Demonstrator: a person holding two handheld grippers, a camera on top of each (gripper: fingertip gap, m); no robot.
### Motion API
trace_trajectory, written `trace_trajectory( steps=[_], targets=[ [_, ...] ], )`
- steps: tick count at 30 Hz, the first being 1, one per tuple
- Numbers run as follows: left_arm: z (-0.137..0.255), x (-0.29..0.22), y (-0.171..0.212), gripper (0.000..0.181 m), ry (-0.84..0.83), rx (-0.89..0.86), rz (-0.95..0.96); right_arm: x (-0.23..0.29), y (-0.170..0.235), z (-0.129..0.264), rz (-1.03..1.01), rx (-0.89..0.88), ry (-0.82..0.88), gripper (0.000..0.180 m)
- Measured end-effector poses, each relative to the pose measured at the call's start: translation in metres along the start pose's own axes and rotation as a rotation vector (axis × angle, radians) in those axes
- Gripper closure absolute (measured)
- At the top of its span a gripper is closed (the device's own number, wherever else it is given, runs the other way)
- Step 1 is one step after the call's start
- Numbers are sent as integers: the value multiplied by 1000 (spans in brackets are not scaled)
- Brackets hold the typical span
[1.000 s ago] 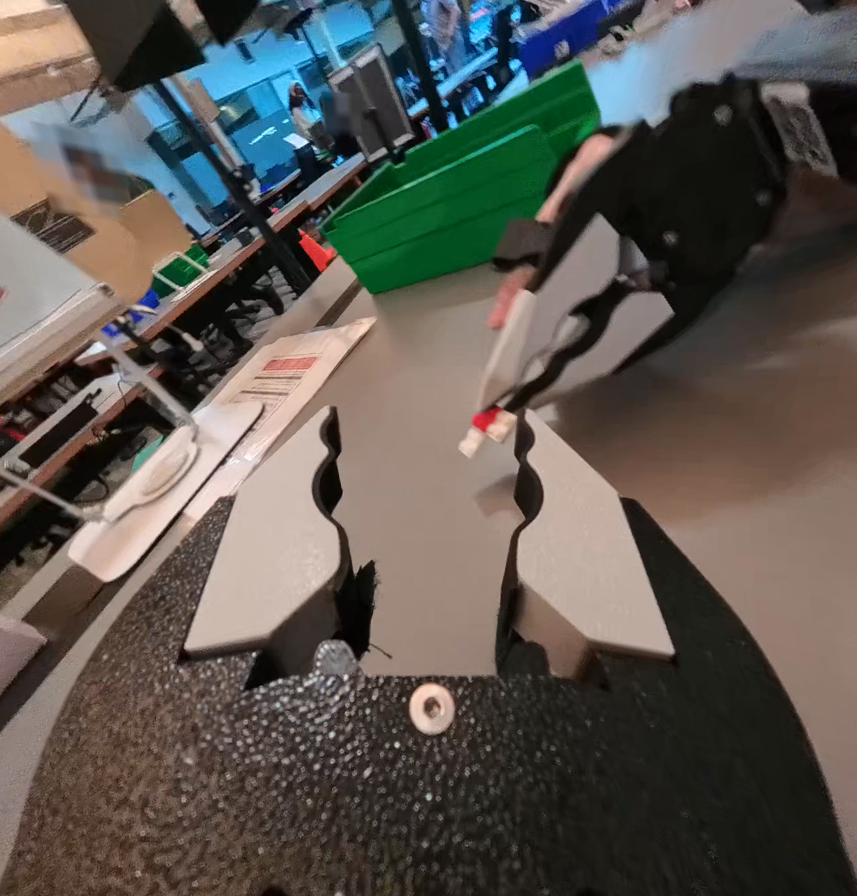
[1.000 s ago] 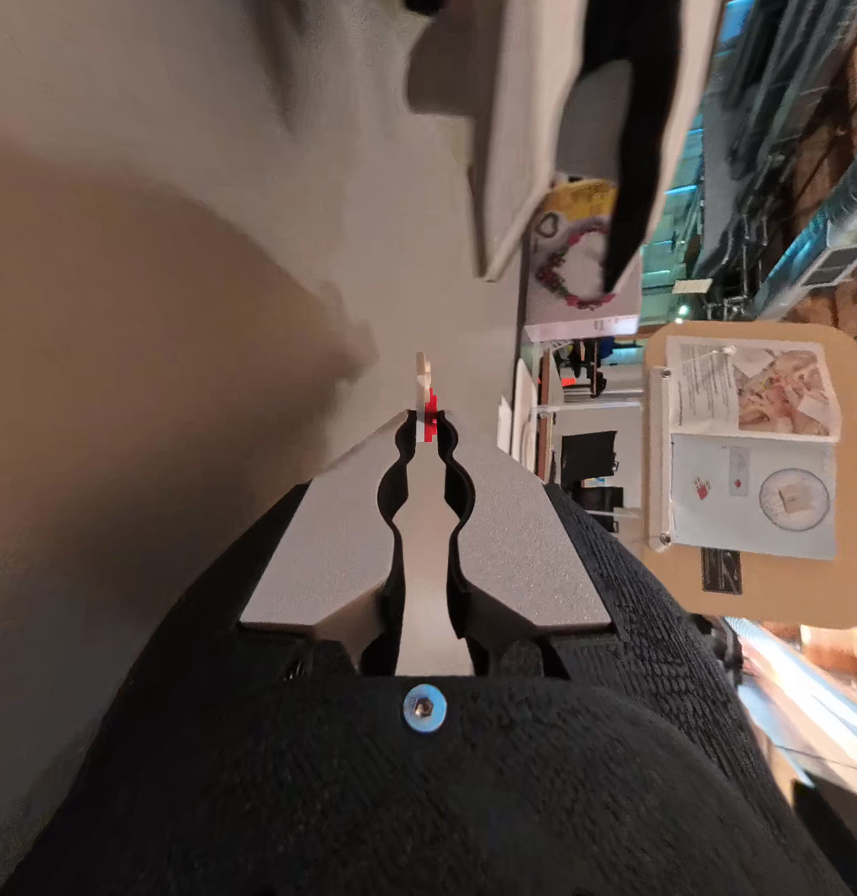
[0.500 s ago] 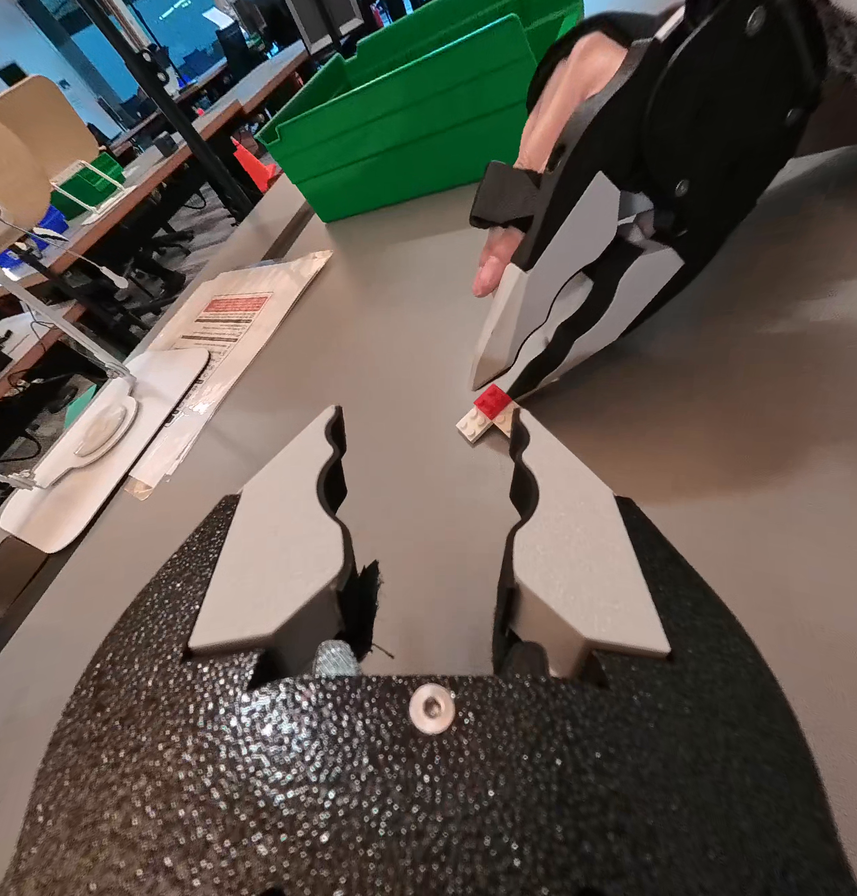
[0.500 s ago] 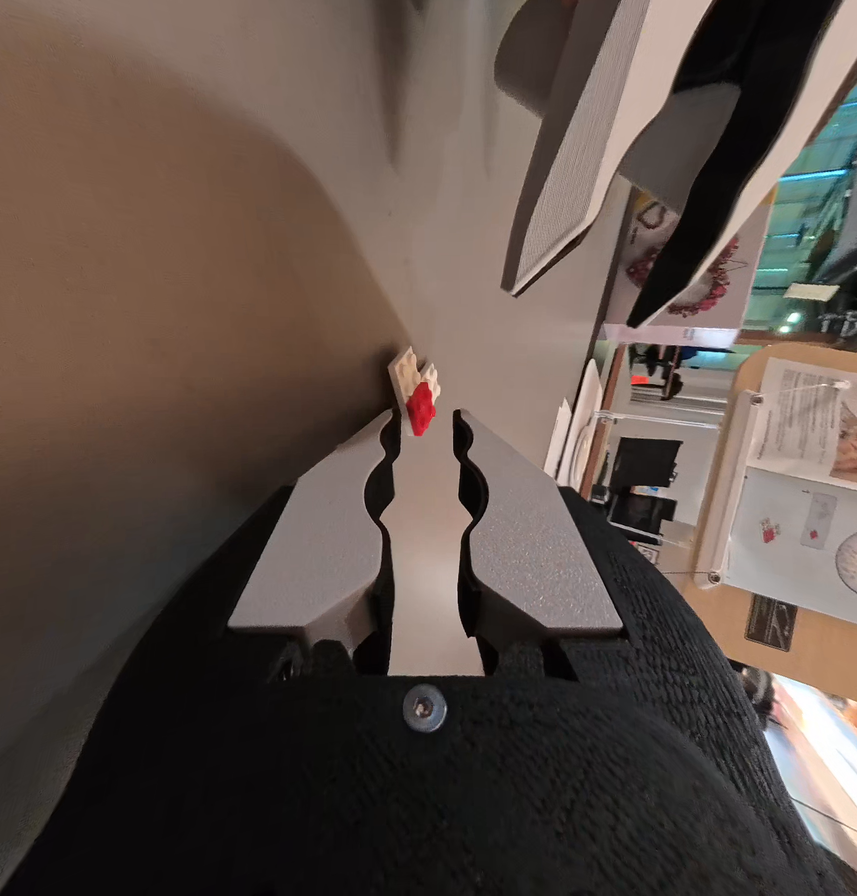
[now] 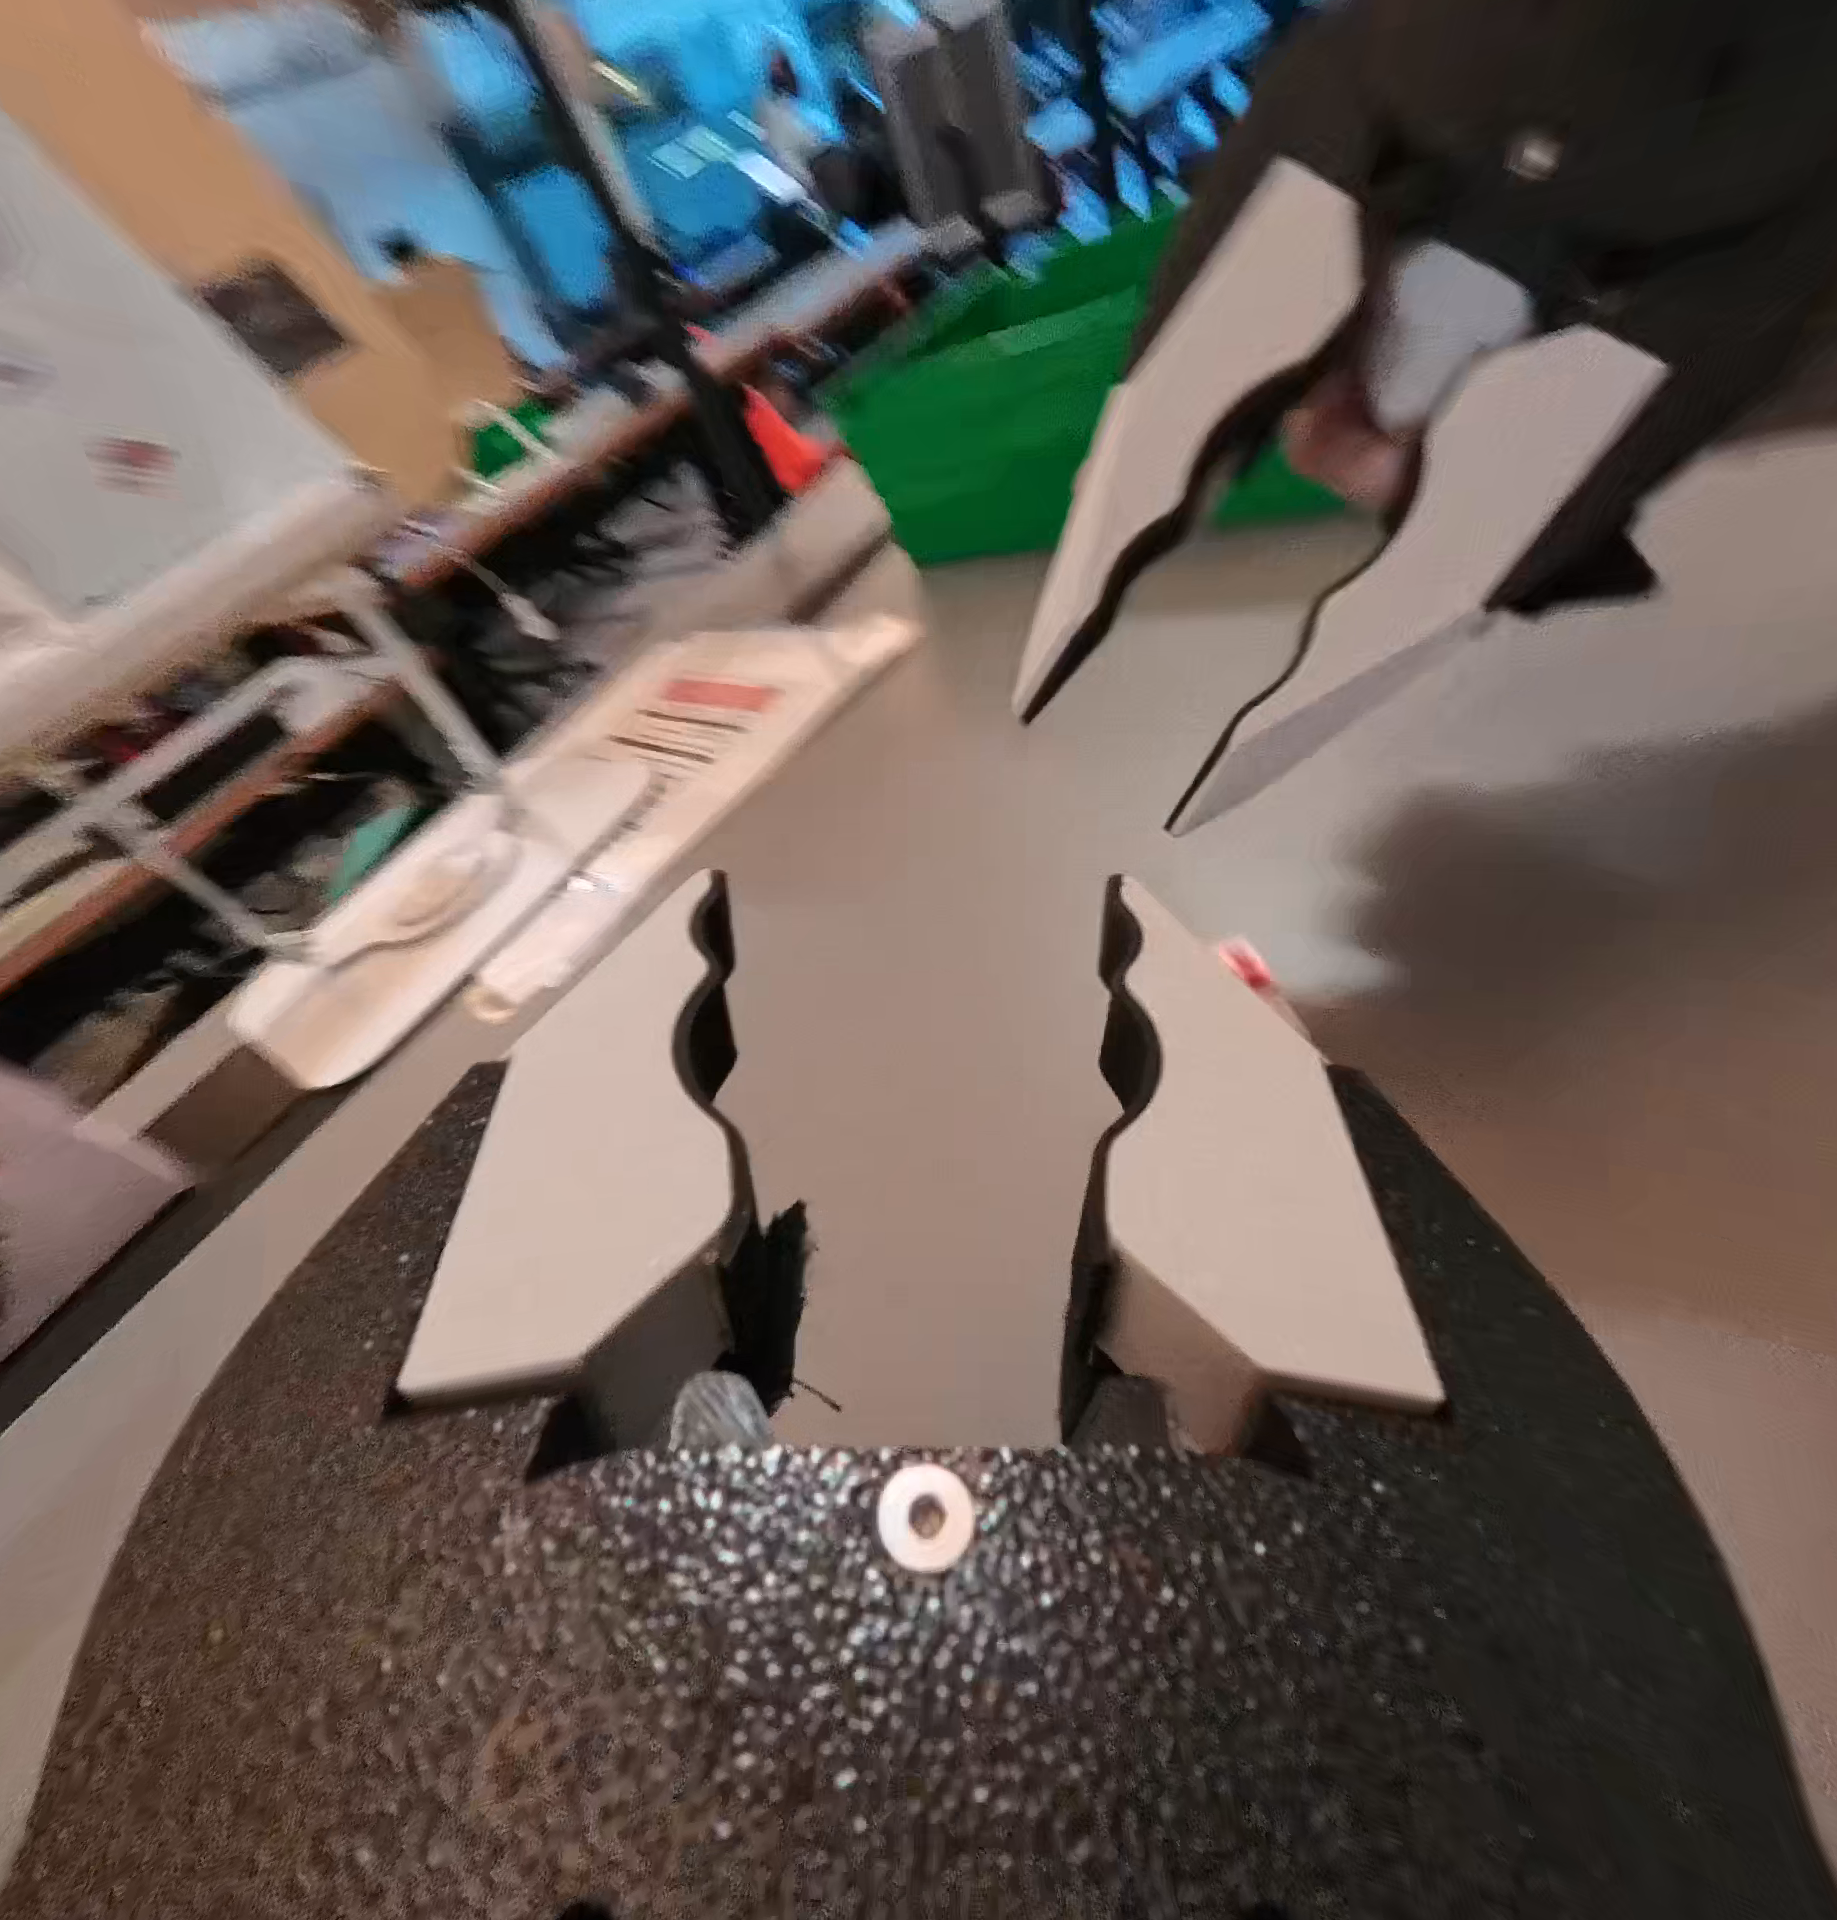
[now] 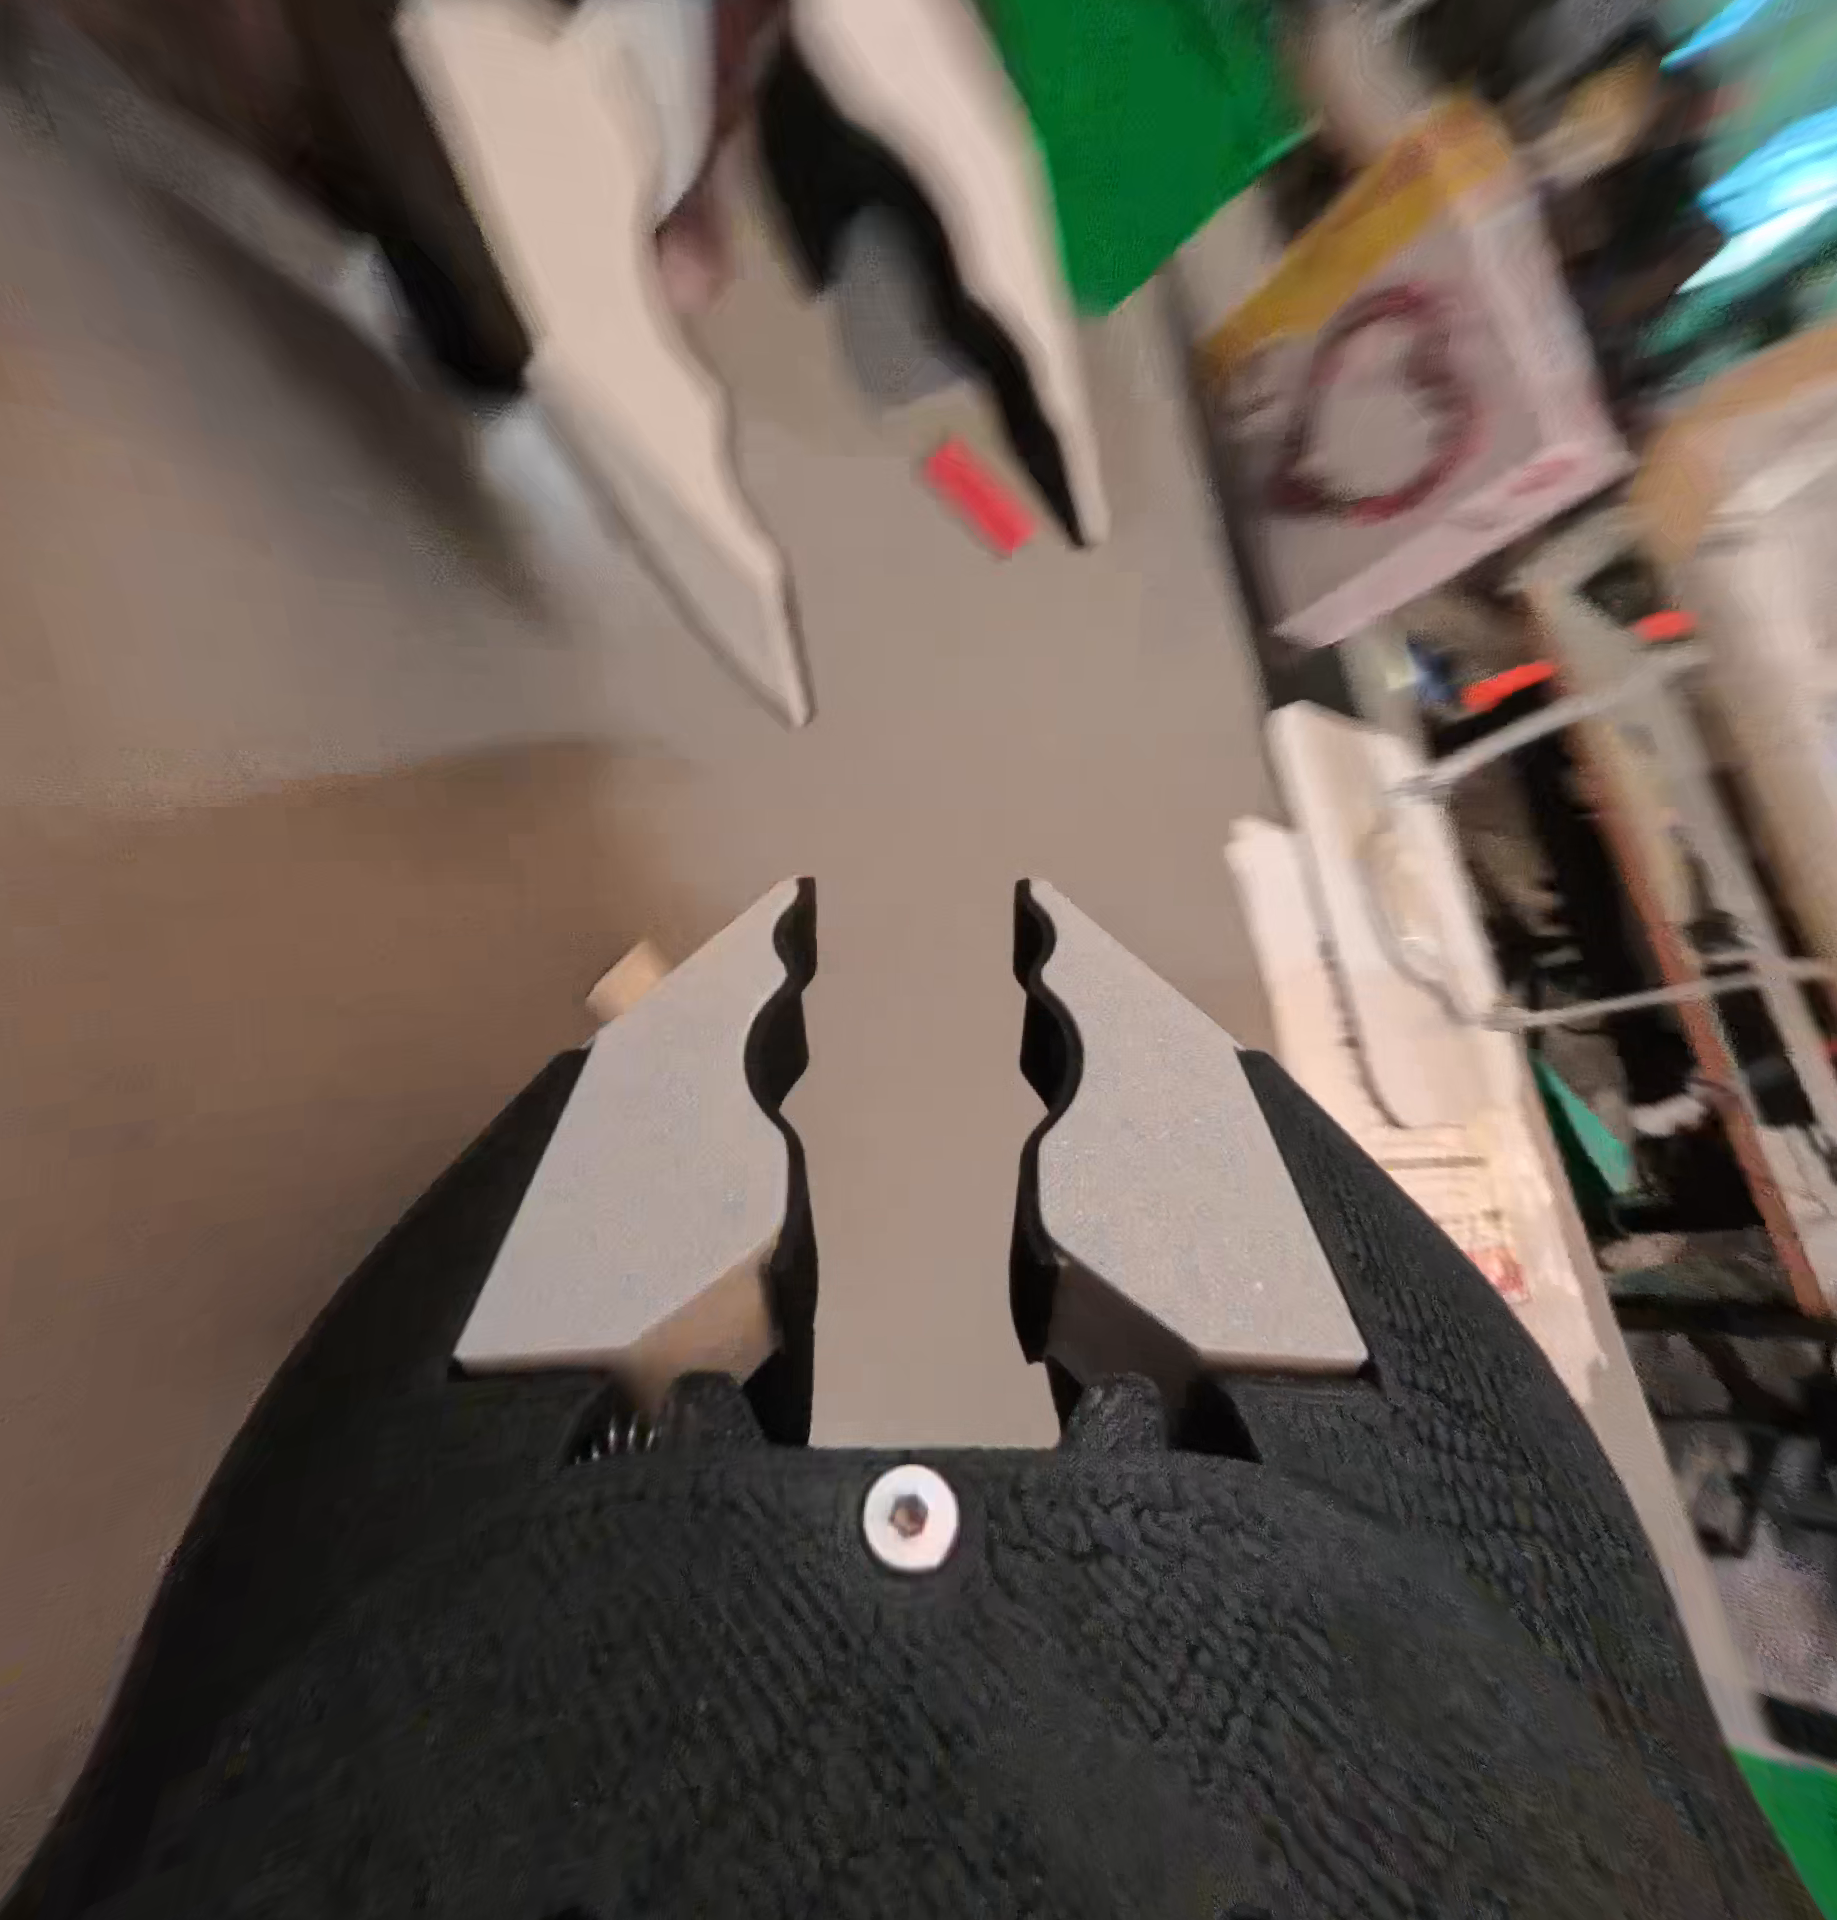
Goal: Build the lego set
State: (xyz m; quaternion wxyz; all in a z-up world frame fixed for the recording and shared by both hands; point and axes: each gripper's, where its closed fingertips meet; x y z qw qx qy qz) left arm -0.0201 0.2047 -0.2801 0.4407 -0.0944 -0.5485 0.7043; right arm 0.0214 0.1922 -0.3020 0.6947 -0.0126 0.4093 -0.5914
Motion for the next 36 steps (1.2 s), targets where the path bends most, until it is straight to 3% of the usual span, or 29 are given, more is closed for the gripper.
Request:
trace_trajectory(
  steps=[5,10,17,22,26,32,36],
  targets=[
    [16,37,-14,103,-258,-185,174,-73,-8,35,-449,-373,420,145],
    [35,56,-13,120,-417,-321,212,-90,22,56,-642,-541,717,158],
    [42,79,1,138,-513,-338,298,-92,40,53,-750,-533,755,178],
    [43,88,9,169,-510,-340,367,-93,39,45,-755,-521,714,180],
    [35,85,10,181,-510,-310,321,-103,30,22,-727,-433,614,180],
    [26,105,18,181,-618,-243,291,-161,-19,-16,-608,-431,610,171],
    [24,101,14,181,-579,-264,271,-215,-60,-43,-557,-459,641,164]
  ],
)
Point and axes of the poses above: each gripper's, where its closed fingertips meet, z back along the fingers, y out of its underside, x = y × z across the jaws, and after that the axes turned 12 degrees about x, right-handed
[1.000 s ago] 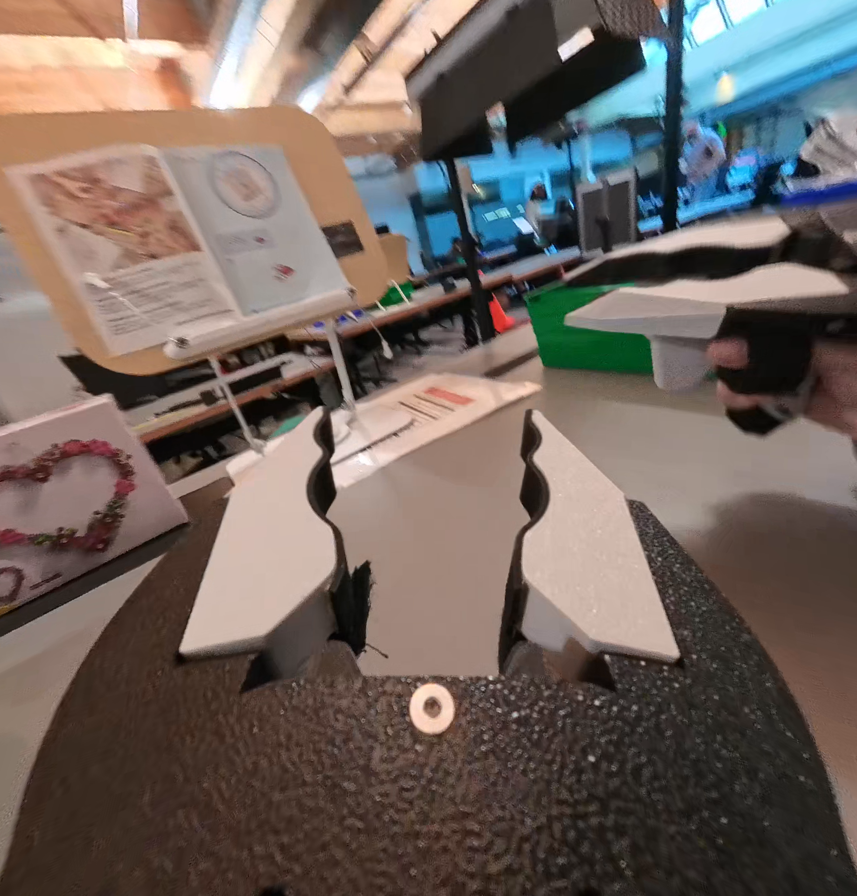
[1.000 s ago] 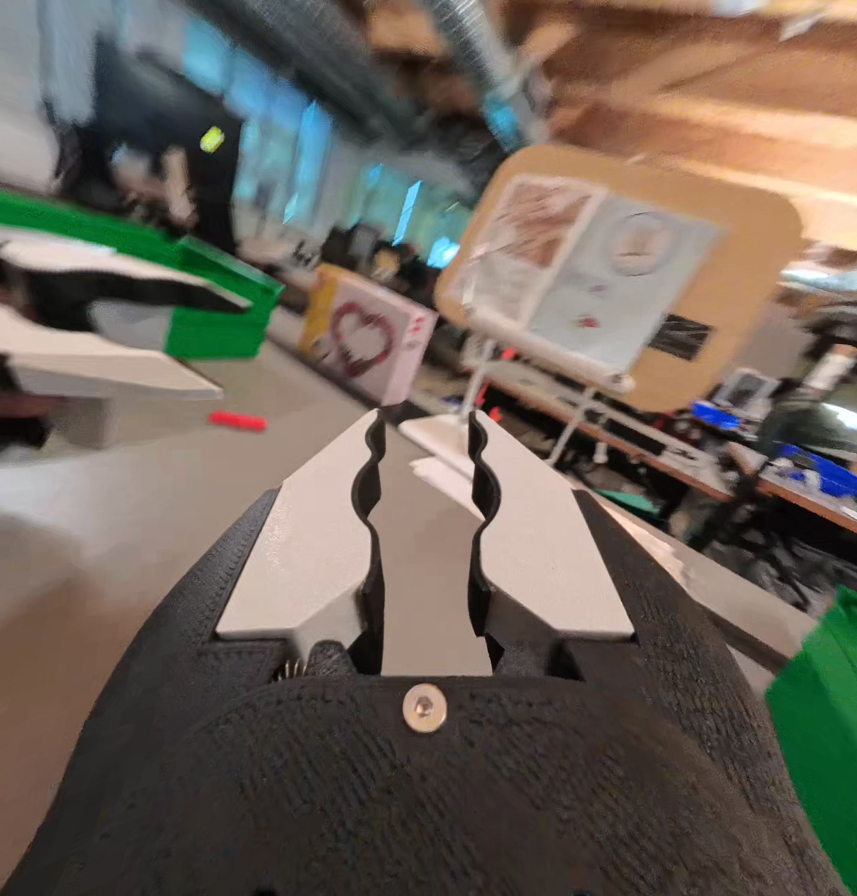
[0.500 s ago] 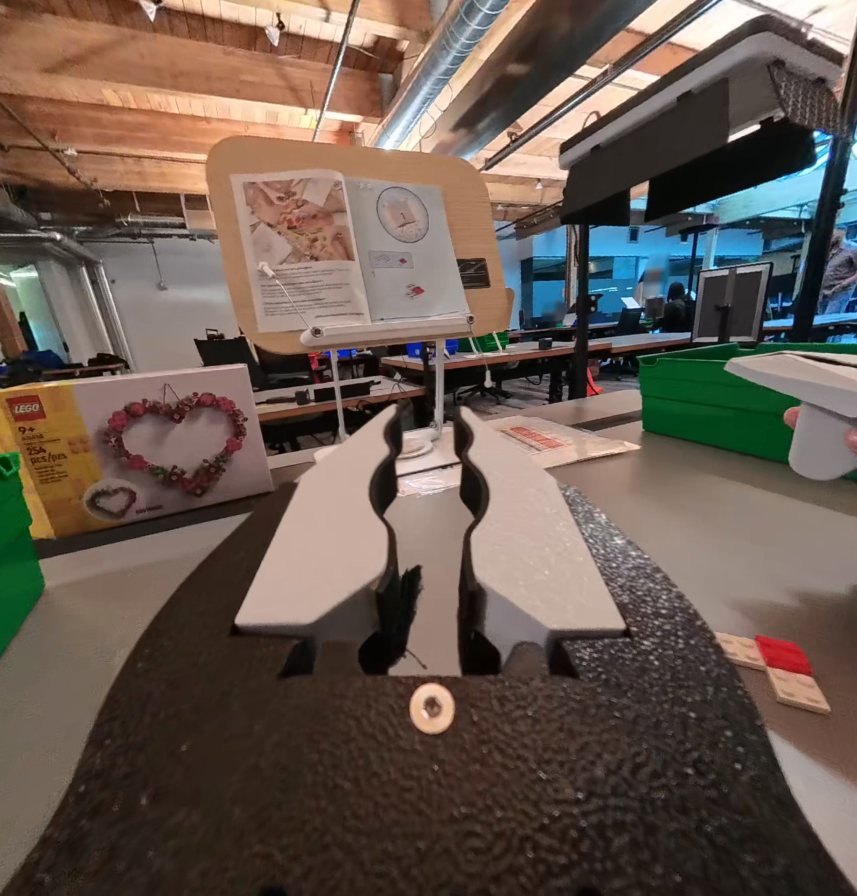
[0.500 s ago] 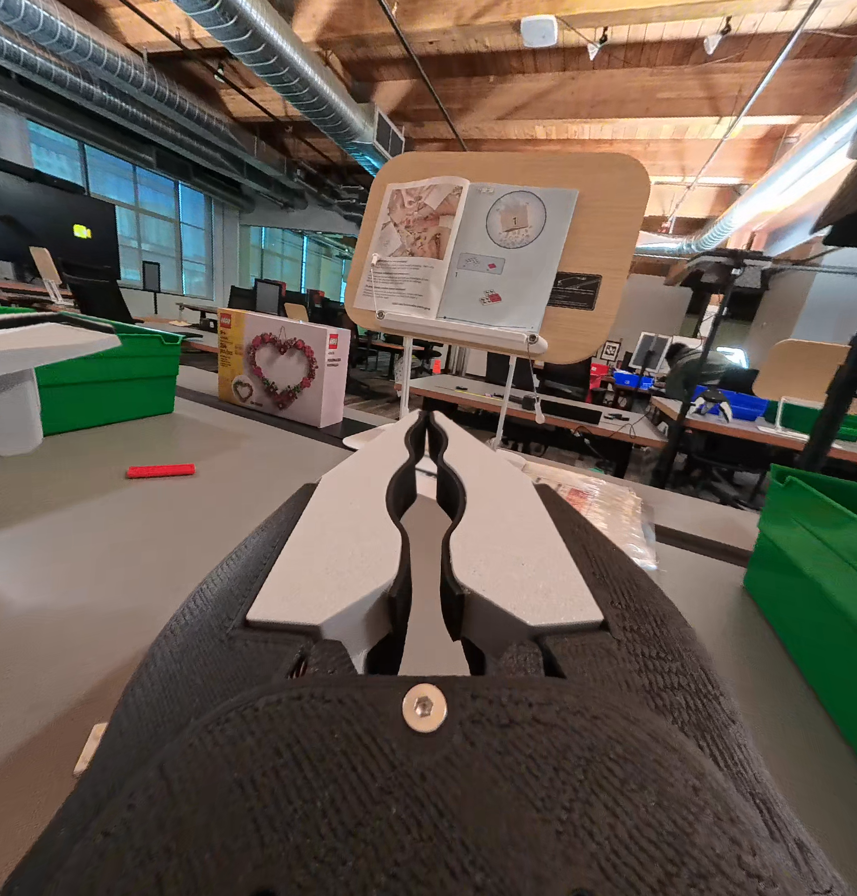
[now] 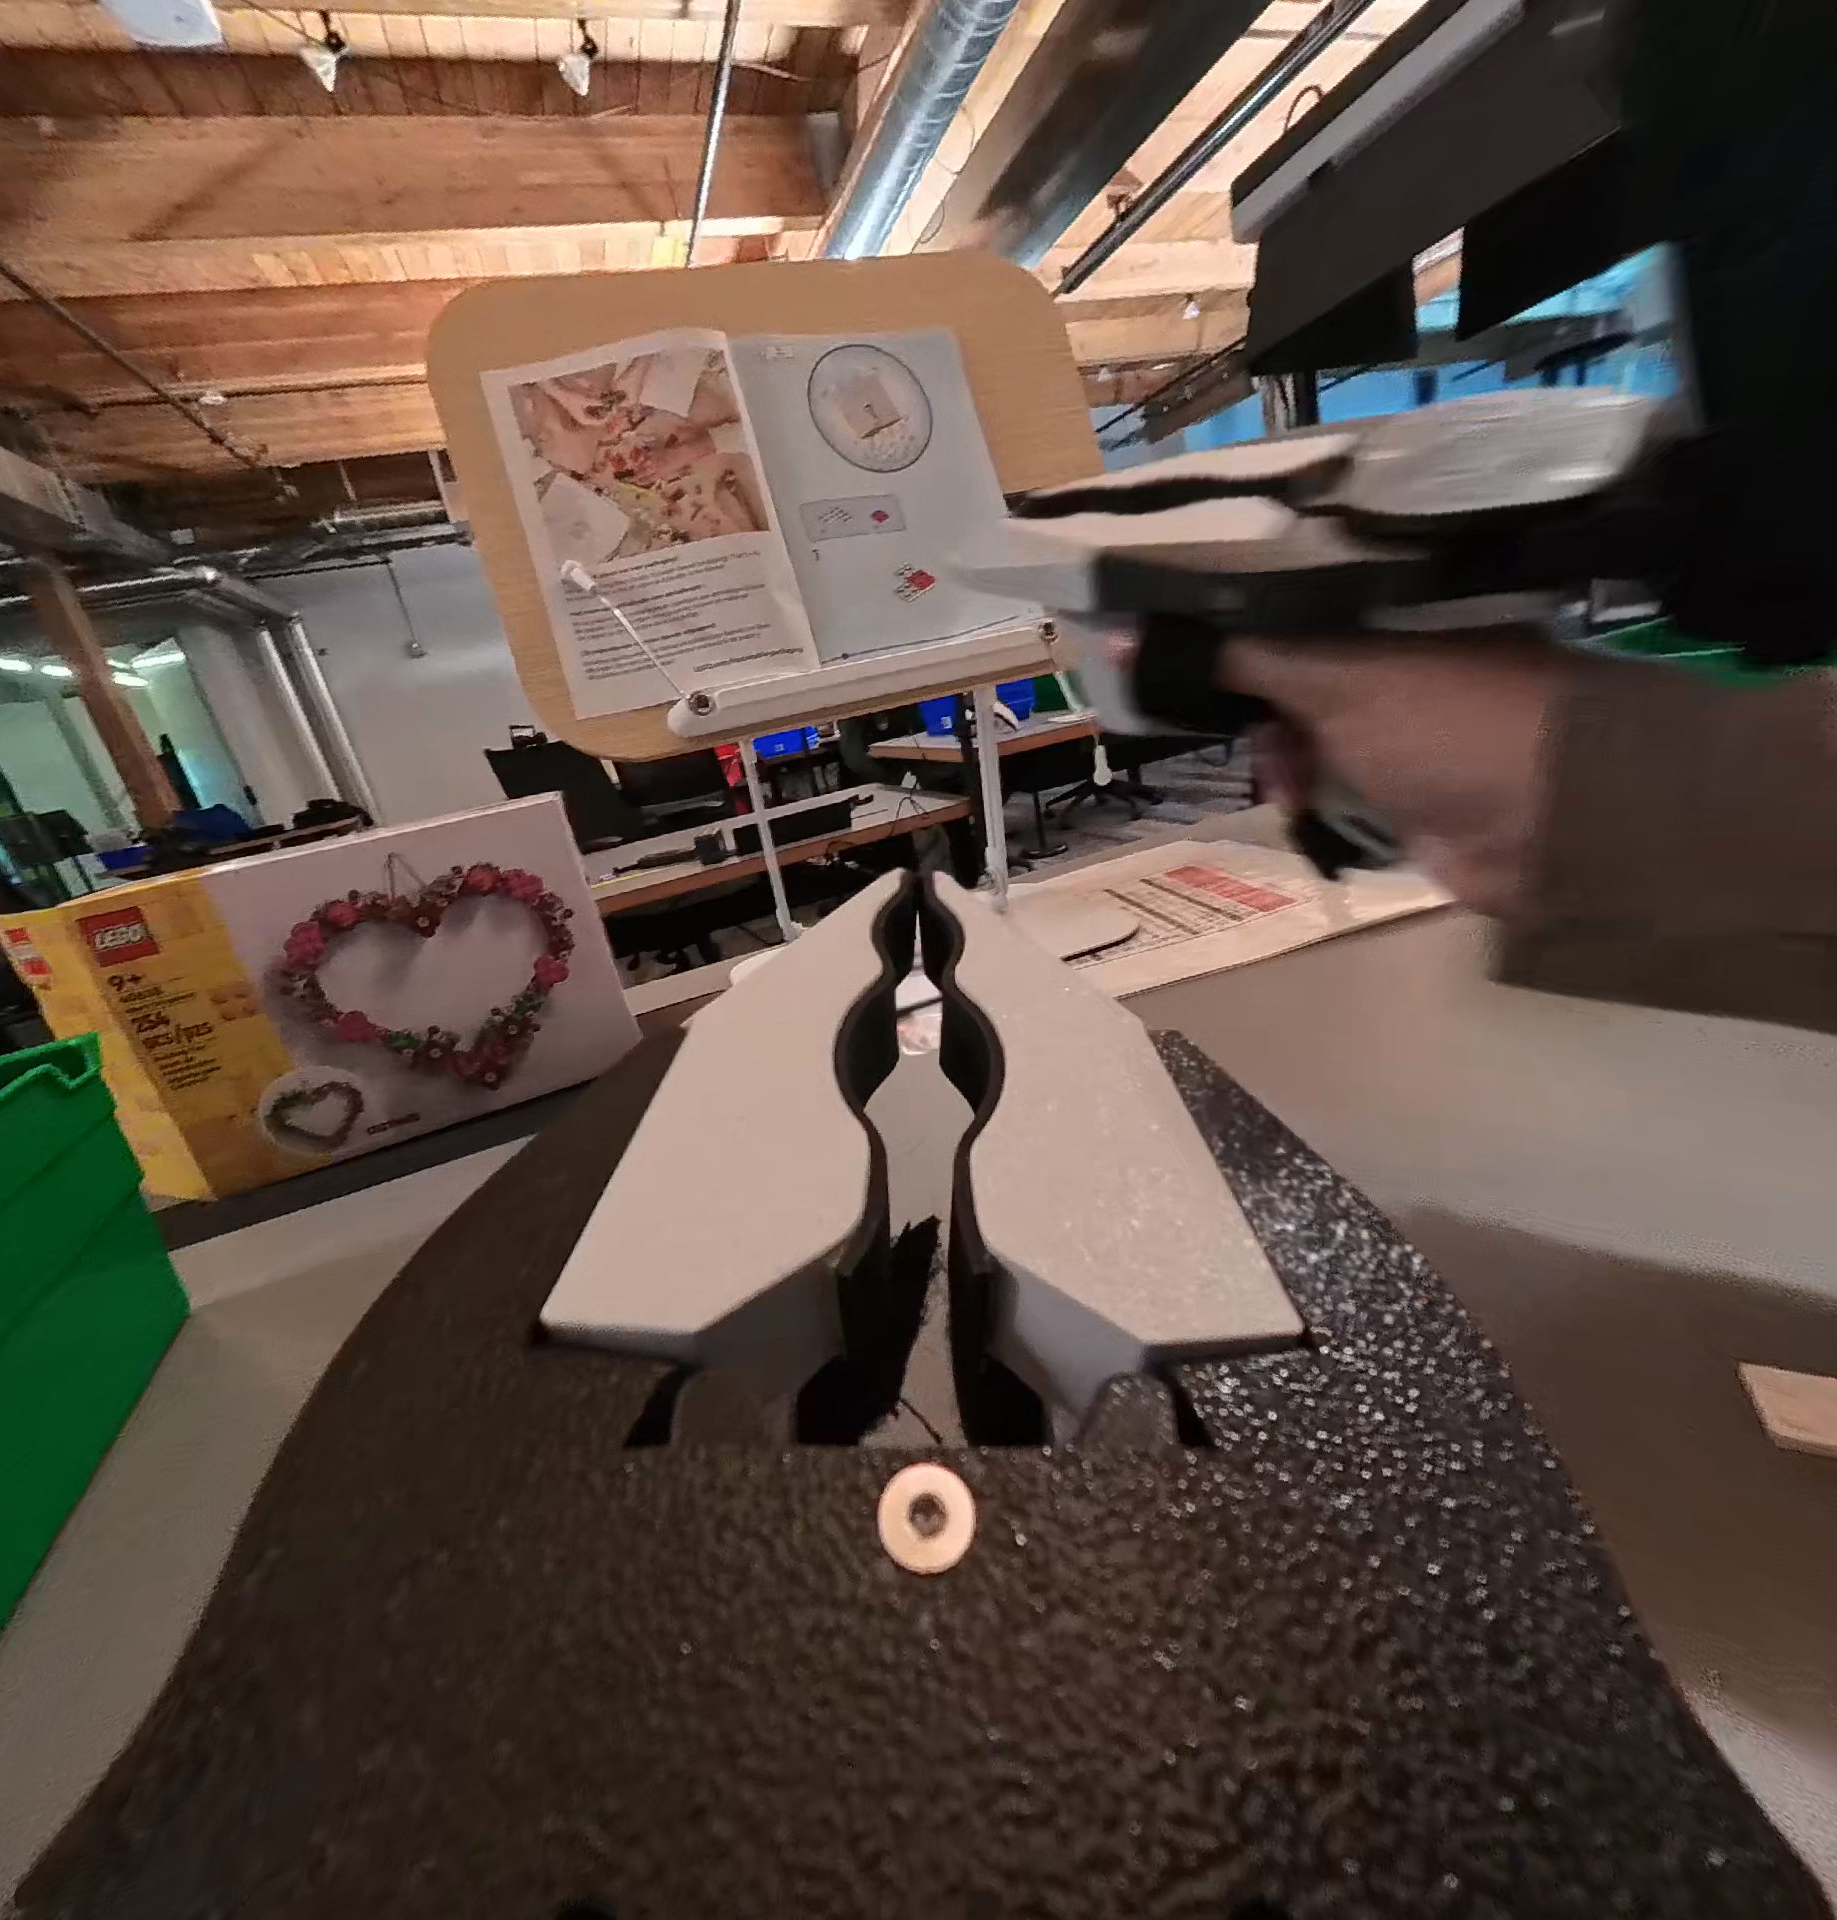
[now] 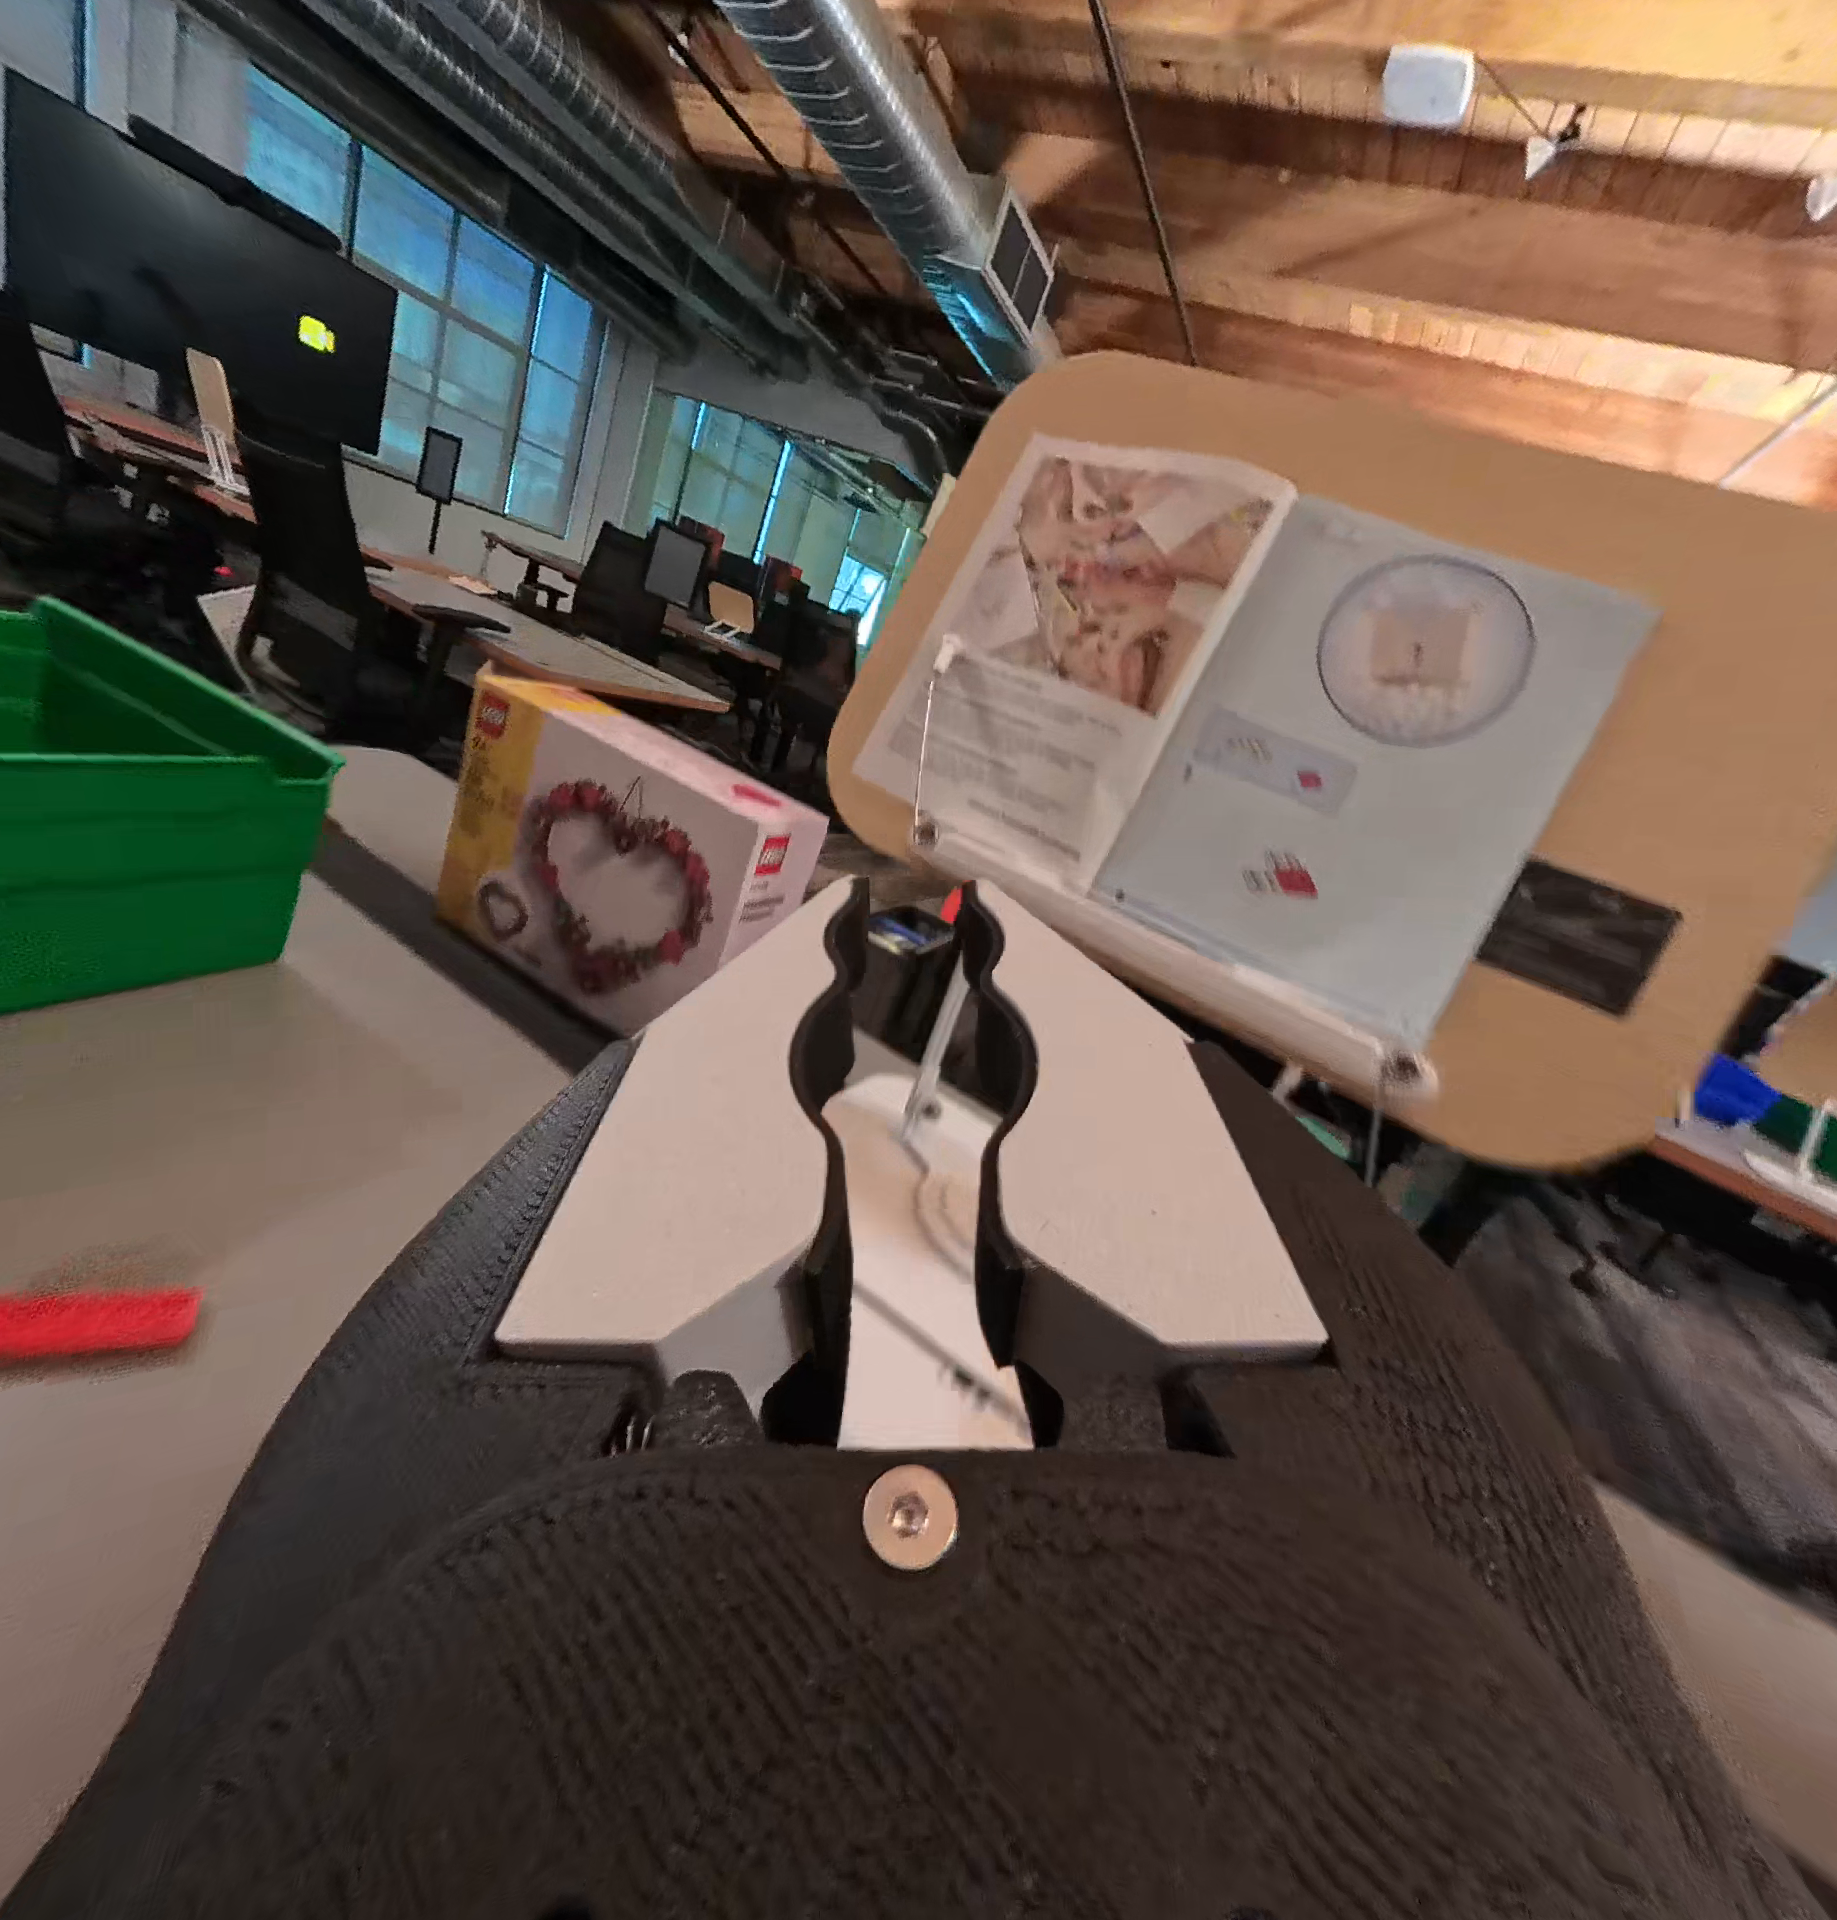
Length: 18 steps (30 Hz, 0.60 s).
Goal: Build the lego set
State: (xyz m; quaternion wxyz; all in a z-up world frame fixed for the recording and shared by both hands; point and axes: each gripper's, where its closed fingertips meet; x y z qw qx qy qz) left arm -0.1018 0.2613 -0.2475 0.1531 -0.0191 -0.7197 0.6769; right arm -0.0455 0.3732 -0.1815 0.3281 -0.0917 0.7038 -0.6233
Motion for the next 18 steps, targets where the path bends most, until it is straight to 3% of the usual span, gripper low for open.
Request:
trace_trajectory(
  steps=[10,18],
  targets=[
    [-3,-8,2,181,69,5,4,3,-31,-152,106,94,6,155],
    [-4,-10,2,181,79,6,7,-2,-16,-208,190,234,115,158]
  ],
)
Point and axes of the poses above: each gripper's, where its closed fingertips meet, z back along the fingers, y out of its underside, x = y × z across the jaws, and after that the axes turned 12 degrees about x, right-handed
